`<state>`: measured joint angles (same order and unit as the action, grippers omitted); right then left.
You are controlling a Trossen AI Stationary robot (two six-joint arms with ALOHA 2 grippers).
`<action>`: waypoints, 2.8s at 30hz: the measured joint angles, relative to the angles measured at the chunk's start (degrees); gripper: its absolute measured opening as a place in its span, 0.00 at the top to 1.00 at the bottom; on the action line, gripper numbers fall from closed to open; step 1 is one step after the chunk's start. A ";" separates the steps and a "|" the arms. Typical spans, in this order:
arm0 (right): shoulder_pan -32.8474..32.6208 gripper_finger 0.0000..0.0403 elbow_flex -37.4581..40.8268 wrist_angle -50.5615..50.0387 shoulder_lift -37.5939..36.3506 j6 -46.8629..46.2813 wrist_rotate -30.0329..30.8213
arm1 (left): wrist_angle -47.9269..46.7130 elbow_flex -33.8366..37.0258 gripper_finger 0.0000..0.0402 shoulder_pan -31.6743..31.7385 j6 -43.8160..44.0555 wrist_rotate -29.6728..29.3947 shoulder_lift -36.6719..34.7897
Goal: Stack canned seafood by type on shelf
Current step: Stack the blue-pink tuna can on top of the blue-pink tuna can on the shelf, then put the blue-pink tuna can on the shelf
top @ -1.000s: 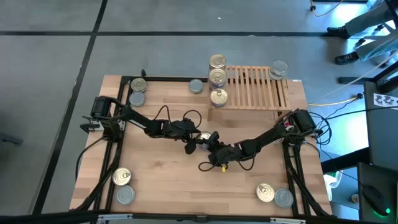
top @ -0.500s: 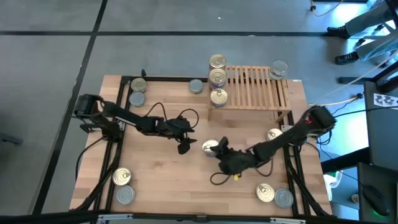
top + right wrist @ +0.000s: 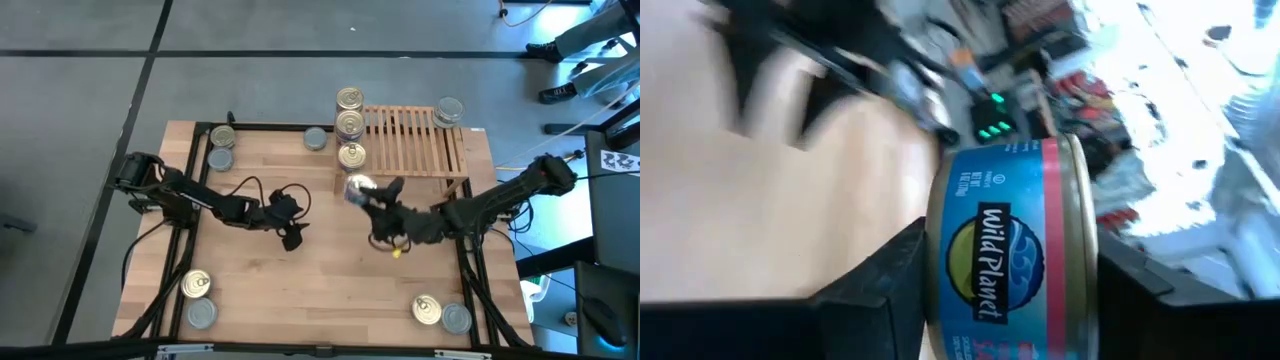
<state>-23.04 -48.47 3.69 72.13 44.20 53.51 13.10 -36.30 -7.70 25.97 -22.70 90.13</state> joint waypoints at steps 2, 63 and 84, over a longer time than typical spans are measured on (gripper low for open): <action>2.61 0.53 0.00 0.22 -1.16 1.62 0.08 | -0.38 0.09 0.37 -0.50 0.12 -0.91 0.00; 24.19 0.28 -0.02 7.99 2.06 -17.34 -18.11 | -0.50 0.03 0.37 -0.83 -0.19 -1.79 -0.07; 8.53 0.28 1.08 -7.38 -4.69 -39.75 -49.65 | 2.57 0.01 0.37 -3.05 -6.28 -1.81 -0.07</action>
<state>-14.51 -47.39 -3.69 67.44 4.45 3.86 15.67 -36.29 -10.76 19.69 -24.50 90.06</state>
